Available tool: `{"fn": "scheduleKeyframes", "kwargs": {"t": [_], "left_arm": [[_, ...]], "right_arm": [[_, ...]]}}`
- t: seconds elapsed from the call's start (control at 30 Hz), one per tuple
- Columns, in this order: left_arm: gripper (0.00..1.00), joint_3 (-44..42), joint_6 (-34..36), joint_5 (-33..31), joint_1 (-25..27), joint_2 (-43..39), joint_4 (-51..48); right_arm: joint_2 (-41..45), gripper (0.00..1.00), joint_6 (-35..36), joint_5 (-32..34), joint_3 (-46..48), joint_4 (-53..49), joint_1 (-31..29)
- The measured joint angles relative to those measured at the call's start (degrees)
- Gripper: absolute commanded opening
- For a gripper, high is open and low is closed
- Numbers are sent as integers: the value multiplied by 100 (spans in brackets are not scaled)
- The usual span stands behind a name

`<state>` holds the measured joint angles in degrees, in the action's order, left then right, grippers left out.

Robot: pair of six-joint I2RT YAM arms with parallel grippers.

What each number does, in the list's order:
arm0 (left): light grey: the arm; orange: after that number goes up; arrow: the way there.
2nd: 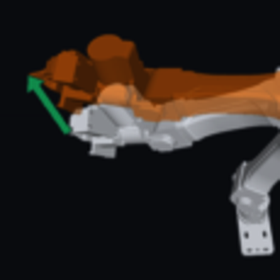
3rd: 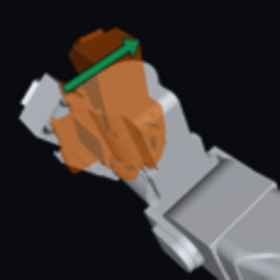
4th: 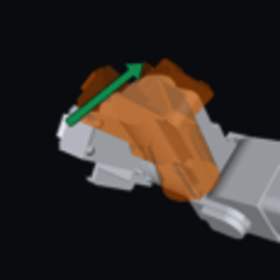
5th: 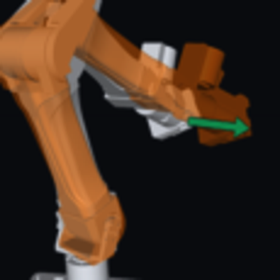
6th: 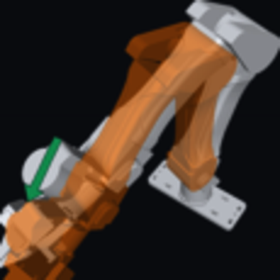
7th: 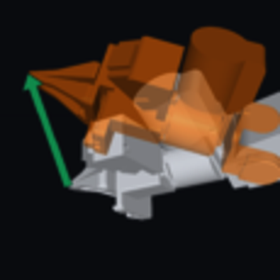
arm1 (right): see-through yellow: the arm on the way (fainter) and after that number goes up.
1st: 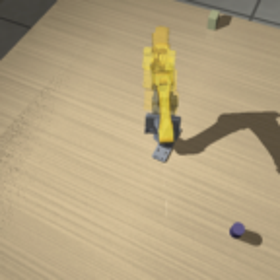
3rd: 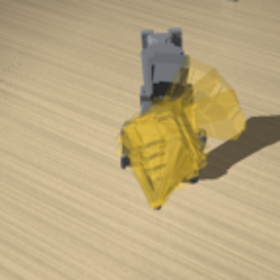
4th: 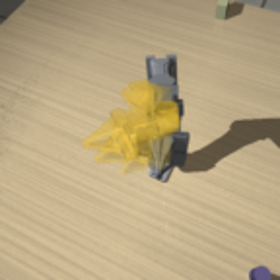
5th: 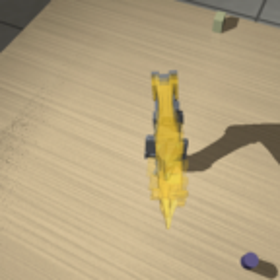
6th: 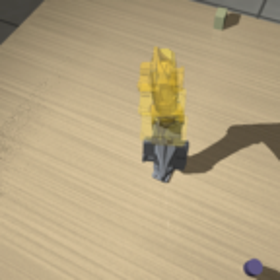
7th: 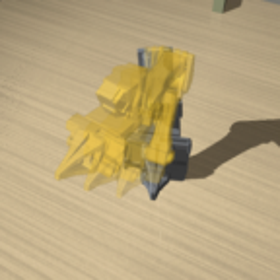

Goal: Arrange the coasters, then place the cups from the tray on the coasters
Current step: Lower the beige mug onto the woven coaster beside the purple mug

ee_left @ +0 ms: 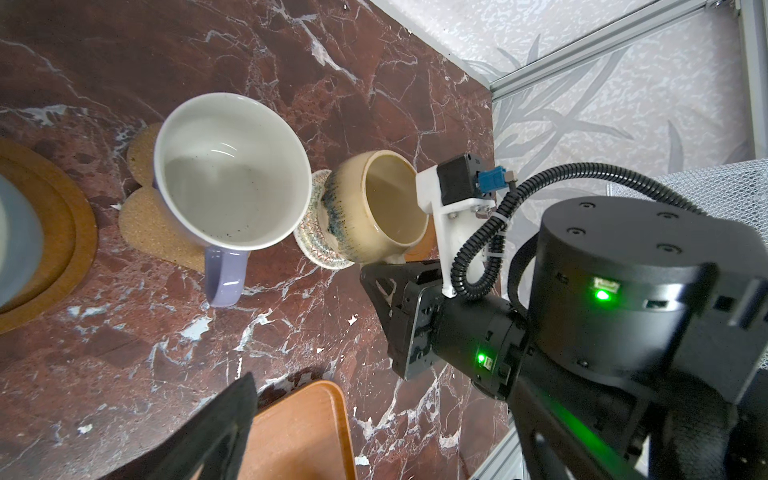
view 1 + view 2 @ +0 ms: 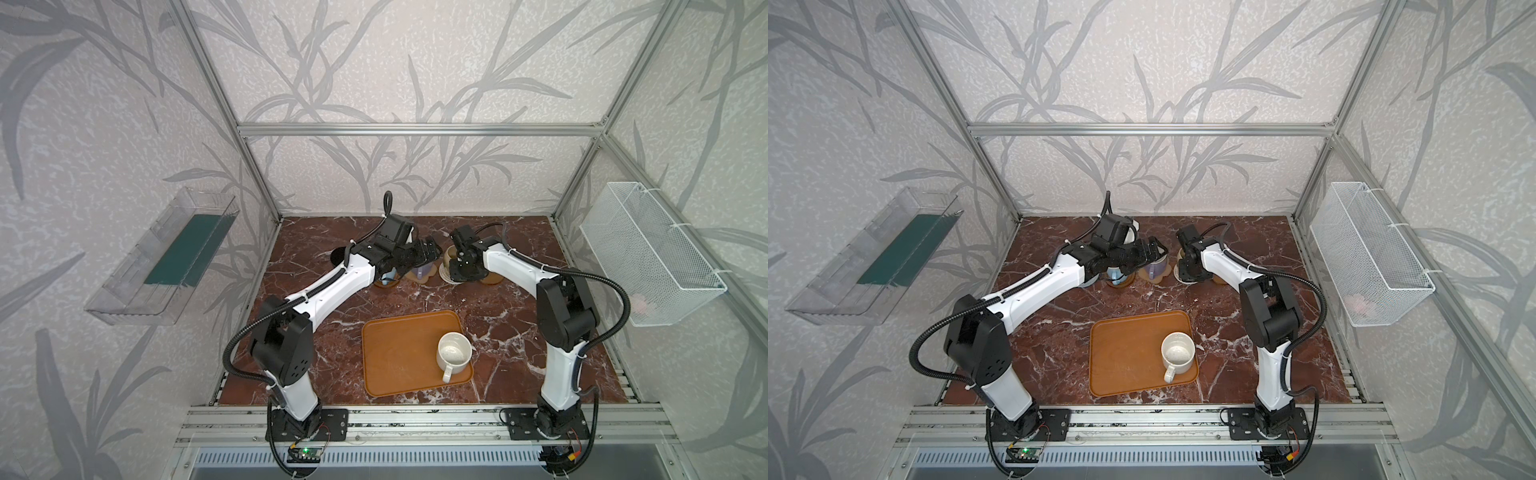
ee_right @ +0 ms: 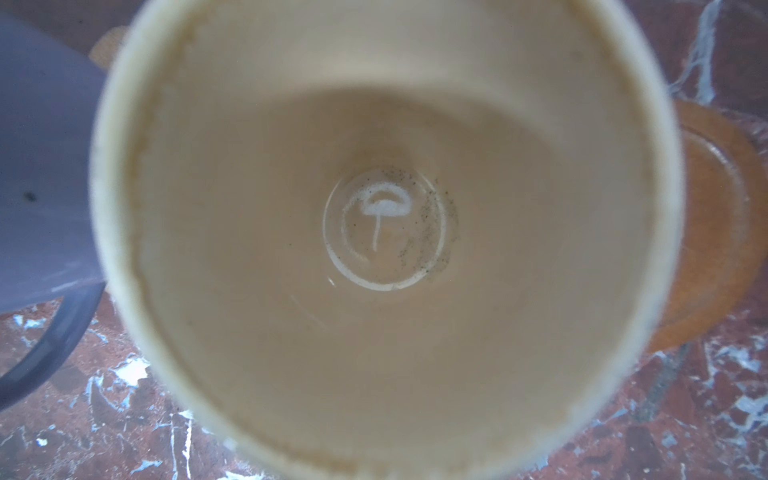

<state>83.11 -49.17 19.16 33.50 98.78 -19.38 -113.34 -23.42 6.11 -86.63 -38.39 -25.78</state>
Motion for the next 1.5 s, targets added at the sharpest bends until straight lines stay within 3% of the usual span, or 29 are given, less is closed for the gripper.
{"fn": "scheduleKeyframes", "kwargs": {"t": [0.87, 1.1, 1.5], "left_arm": [[98, -313, -59, 2, 0, -133, 168], [98, -339, -57, 0, 0, -210, 195], [98, -389, -55, -22, 0, -315, 186]], "right_arm": [[13, 0, -251, 87, 411, 588, -105], [15, 19, -251, 87, 411, 586, -105], [15, 34, -245, -9, 411, 361, -72]]}}
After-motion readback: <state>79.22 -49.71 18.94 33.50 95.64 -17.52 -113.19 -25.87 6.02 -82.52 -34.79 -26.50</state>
